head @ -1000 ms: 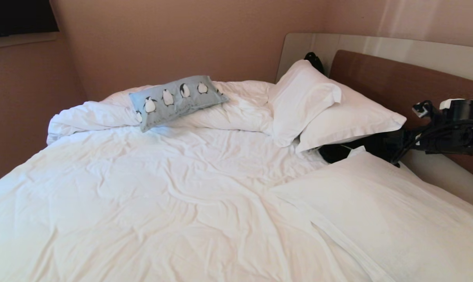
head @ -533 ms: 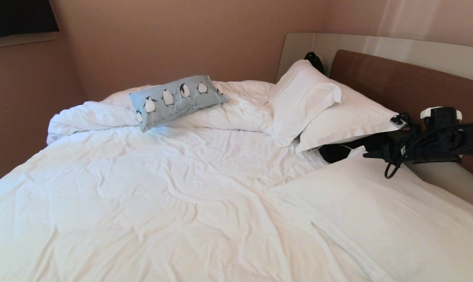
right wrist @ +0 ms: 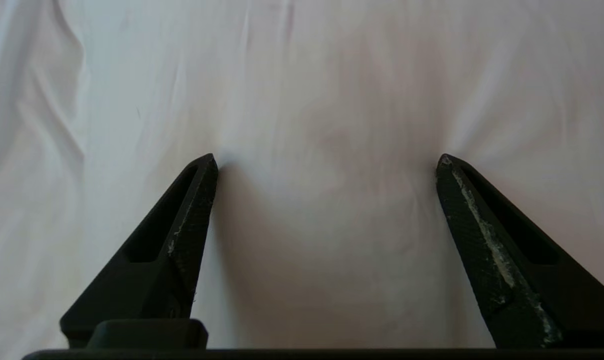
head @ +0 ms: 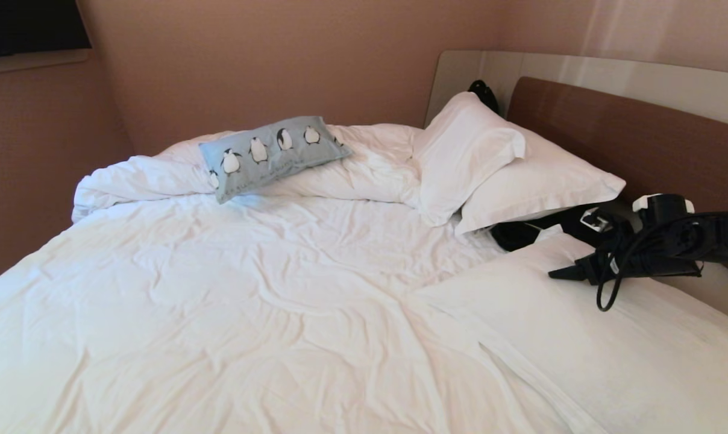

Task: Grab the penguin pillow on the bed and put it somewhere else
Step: Place the pillow at the bedside

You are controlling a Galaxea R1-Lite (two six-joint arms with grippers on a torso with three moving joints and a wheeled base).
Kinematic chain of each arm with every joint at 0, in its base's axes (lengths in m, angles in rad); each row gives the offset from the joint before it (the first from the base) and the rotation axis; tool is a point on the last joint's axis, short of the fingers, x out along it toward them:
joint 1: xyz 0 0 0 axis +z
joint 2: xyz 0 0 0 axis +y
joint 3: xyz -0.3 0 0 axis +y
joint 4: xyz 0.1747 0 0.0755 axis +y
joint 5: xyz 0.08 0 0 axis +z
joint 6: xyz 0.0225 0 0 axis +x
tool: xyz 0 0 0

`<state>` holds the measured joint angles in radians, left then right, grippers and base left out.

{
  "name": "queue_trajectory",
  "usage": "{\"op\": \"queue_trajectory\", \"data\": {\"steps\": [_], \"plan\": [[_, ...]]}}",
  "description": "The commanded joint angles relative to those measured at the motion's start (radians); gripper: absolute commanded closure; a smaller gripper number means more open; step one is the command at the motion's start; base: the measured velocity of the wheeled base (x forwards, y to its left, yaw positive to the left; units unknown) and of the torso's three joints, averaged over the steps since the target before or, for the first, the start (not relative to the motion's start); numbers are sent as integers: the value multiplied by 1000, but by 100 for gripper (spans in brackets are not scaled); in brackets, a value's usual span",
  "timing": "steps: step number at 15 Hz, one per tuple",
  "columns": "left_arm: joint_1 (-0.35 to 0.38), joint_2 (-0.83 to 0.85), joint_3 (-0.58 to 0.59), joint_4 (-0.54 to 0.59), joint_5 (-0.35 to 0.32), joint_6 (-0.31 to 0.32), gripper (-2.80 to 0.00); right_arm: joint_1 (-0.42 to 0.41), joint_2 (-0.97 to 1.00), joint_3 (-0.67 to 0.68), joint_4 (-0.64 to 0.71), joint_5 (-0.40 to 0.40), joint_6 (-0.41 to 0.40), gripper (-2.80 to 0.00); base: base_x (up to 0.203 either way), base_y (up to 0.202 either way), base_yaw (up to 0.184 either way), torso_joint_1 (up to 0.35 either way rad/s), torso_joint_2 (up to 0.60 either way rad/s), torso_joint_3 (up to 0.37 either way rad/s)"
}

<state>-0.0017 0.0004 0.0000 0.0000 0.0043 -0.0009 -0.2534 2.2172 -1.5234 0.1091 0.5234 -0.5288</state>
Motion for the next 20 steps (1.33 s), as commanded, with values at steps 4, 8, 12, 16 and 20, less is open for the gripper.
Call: {"op": "queue_trajectory", "data": {"steps": [4,8,12,16,20], "plan": [[0,0,0,0,0,-1,0,10,77,12,1,0,-175,-280,0,0,0,0,0,0],[0,0,0,0,0,-1,0,13,155,24,3,-7,-271,-280,0,0,0,0,0,0],[0,1,0,0,0,-1,0,13,192,24,7,-9,-295,-280,0,0,0,0,0,0],[0,1,0,0,0,-1,0,22,200,34,6,-14,-298,-280,0,0,0,0,0,0],[0,0,0,0,0,-1,0,42,209,53,1,-97,-316,-280,0,0,0,0,0,0]]}}
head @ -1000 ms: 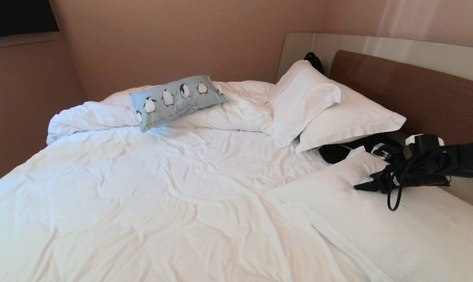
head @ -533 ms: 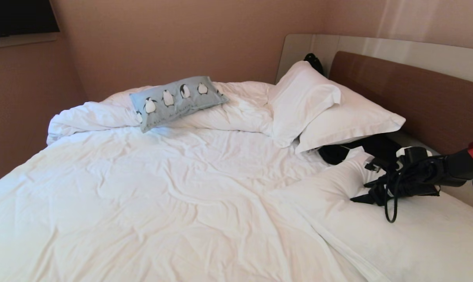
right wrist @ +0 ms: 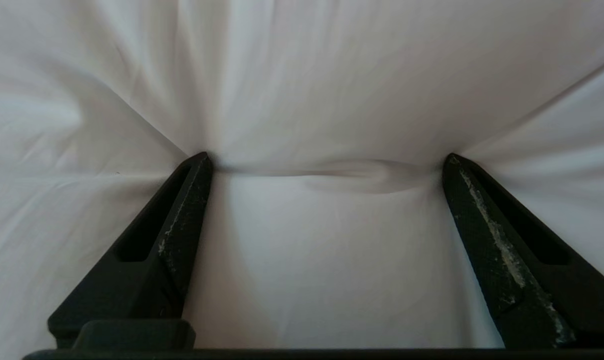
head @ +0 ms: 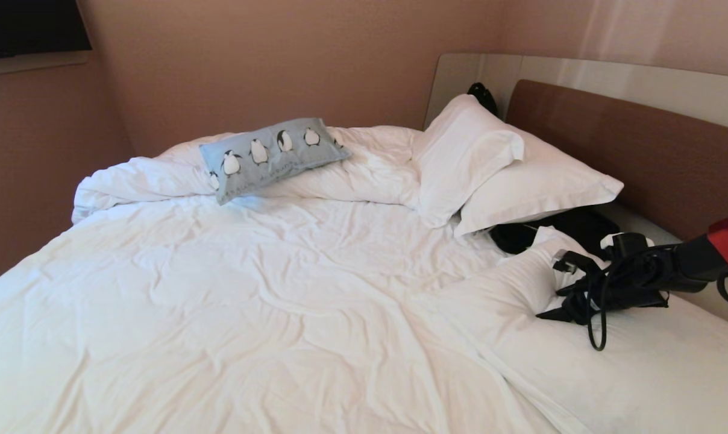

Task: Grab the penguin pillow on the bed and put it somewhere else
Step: Place the pillow at the bedside

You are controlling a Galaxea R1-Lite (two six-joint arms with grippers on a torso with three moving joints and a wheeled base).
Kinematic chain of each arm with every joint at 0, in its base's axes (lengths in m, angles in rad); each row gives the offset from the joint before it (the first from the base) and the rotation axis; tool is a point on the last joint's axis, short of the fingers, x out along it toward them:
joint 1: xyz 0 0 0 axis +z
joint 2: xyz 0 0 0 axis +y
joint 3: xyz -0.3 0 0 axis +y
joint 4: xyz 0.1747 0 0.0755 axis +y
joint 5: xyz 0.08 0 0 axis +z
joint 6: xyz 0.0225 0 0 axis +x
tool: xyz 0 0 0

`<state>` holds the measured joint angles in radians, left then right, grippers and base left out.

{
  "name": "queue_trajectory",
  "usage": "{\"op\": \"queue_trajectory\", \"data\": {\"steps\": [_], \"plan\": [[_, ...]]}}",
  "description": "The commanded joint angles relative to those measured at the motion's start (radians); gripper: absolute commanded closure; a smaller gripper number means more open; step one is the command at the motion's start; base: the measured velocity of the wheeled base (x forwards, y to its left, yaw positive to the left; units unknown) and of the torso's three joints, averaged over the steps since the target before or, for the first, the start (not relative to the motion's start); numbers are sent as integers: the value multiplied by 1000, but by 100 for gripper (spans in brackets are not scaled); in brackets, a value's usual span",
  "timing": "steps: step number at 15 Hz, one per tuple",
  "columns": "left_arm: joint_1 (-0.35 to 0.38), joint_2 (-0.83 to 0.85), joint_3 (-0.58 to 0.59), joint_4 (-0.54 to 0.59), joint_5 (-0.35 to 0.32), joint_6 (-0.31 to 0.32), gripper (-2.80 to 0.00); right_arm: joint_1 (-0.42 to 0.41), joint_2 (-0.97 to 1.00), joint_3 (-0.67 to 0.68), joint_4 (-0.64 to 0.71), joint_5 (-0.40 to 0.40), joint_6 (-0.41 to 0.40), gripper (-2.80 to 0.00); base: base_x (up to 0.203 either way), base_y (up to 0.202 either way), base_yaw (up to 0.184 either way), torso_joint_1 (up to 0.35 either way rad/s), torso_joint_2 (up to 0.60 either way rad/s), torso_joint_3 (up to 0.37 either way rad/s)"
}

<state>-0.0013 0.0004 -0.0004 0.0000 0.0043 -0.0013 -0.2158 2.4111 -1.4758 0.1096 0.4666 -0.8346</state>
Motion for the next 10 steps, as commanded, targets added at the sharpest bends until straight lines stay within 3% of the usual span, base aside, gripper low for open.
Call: {"op": "queue_trajectory", "data": {"steps": [1,9,10], "plan": [[0,0,0,0,0,0,0,4,16,6,1,-39,-11,-280,0,0,0,0,0,0],[0,1,0,-1,0,0,0,6,19,24,-2,-46,-18,-280,0,0,0,0,0,0],[0,1,0,0,0,0,0,6,17,28,-2,-46,-27,0,0,0,0,0,0,0]]}}
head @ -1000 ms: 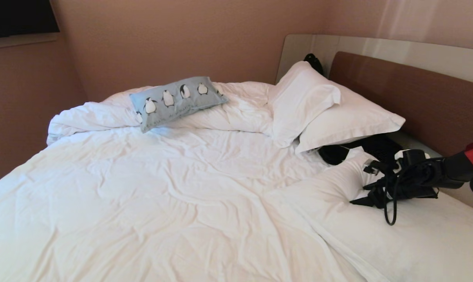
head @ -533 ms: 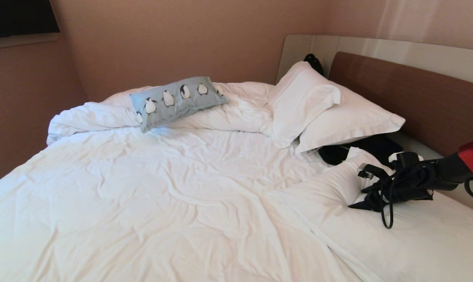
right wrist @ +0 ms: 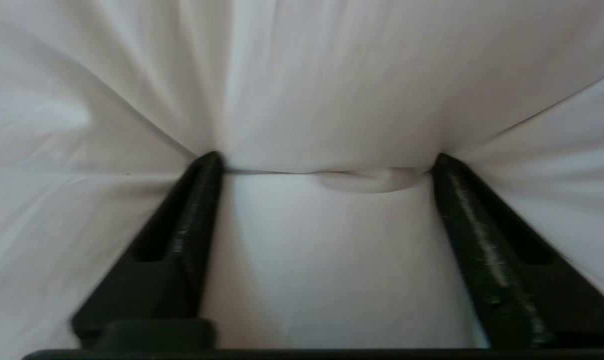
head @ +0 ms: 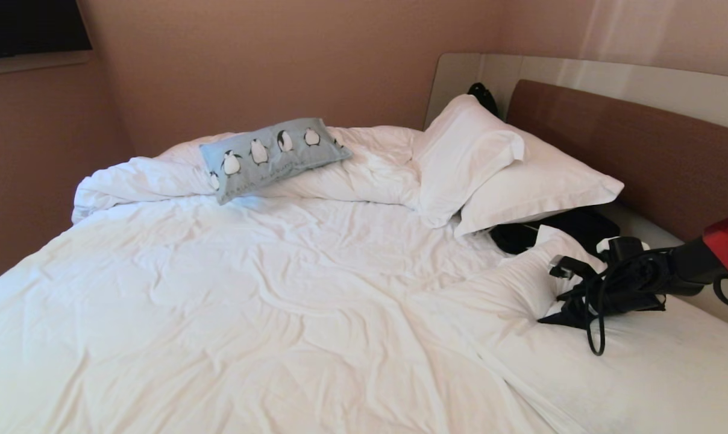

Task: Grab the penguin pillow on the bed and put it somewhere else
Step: Place the pillow at the bedside

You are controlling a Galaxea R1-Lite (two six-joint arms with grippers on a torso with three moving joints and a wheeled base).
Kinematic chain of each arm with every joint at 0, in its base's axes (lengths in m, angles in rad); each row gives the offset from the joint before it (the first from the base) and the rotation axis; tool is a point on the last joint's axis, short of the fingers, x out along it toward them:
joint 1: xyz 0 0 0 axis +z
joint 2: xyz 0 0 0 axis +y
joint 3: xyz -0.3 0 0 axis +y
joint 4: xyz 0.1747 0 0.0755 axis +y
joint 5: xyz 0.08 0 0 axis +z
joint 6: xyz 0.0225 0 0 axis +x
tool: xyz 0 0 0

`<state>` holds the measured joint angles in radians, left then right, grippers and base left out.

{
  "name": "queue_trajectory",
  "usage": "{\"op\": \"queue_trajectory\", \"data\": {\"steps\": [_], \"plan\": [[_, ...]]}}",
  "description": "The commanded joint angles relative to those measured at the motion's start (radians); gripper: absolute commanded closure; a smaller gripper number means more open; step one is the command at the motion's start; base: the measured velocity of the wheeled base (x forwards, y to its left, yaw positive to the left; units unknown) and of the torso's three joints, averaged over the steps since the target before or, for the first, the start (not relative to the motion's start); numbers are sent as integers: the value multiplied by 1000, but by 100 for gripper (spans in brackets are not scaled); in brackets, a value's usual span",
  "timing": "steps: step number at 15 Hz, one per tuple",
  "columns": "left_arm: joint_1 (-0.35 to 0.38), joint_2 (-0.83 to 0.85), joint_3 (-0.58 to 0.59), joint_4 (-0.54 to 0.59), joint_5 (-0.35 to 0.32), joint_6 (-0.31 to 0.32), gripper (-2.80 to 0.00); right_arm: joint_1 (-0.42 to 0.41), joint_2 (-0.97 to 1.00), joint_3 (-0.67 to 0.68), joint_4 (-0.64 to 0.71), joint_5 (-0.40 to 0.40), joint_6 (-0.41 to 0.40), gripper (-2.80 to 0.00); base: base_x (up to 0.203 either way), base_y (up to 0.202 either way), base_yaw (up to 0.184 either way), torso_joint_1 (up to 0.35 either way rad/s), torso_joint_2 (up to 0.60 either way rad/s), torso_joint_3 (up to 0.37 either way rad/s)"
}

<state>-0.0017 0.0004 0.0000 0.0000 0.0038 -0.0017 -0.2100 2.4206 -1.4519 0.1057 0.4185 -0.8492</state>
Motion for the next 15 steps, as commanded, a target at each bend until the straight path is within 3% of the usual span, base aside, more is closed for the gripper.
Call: {"op": "queue_trajectory", "data": {"steps": [1,15], "plan": [[0,0,0,0,1,0,0,0,9,3,0,2,-13,0,0,0,0,0,0,0],[0,1,0,0,1,0,0,0,-36,-5,0,12,-5,0,0,0,0,0,0,0]]}}
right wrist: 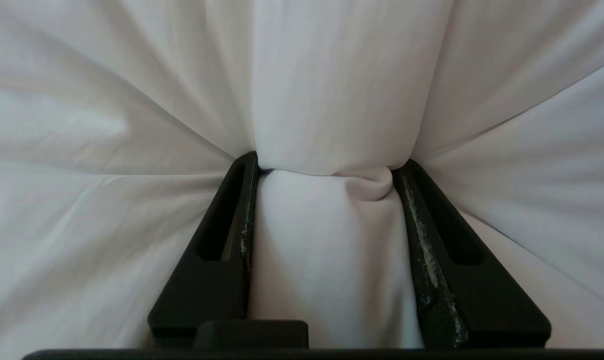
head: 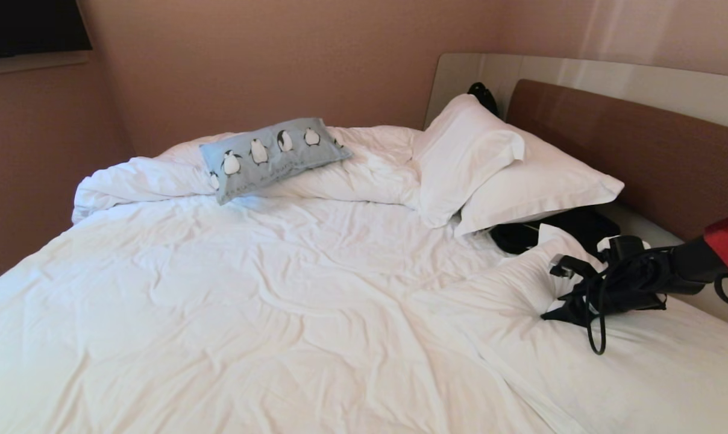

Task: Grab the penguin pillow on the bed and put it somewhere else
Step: Place the pillow at the bedside

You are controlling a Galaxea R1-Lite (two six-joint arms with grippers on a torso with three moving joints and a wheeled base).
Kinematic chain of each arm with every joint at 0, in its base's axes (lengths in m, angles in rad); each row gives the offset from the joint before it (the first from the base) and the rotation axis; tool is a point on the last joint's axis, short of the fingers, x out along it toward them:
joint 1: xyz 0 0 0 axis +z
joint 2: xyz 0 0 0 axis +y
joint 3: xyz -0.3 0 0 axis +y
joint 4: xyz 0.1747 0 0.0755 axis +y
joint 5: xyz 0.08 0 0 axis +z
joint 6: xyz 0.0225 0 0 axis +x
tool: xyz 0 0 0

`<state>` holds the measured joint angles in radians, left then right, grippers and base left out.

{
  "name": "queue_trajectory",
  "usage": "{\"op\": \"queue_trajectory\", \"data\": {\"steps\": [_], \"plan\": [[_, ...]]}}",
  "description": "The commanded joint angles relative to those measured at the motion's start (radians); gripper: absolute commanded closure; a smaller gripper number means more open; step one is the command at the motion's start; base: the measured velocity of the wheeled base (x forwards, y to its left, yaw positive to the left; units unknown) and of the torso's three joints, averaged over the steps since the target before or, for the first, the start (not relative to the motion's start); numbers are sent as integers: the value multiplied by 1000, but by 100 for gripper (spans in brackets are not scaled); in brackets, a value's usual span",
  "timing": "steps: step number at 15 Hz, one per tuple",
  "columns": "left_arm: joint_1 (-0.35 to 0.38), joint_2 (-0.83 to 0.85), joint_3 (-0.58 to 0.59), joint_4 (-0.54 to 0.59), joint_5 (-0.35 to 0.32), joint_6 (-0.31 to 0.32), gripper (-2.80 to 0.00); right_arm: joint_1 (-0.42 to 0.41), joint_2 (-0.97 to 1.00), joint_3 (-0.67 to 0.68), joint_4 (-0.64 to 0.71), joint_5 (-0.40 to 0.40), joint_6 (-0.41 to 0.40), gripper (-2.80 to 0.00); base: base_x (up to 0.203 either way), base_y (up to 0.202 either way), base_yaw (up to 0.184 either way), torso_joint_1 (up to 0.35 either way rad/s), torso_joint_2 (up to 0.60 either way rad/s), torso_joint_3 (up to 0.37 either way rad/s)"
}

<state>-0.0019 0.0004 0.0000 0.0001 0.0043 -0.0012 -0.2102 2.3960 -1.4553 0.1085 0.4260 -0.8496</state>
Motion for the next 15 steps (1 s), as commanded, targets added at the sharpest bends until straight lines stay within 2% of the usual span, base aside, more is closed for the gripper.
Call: {"op": "queue_trajectory", "data": {"steps": [1,6,14,15], "plan": [[0,0,0,-1,0,0,0,0,-16,-2,-3,5,-5,0,0,0,0,0,0,0],[0,0,0,0,0,0,0,-3,-75,-7,-1,6,12,0,0,0,0,0,0,0],[0,1,0,0,0,0,0,-24,-135,-66,0,9,146,0,0,0,0,0,0,0],[0,1,0,-2,0,0,0,-24,-137,-82,0,8,185,0,0,0,0,0,0,0]]}}
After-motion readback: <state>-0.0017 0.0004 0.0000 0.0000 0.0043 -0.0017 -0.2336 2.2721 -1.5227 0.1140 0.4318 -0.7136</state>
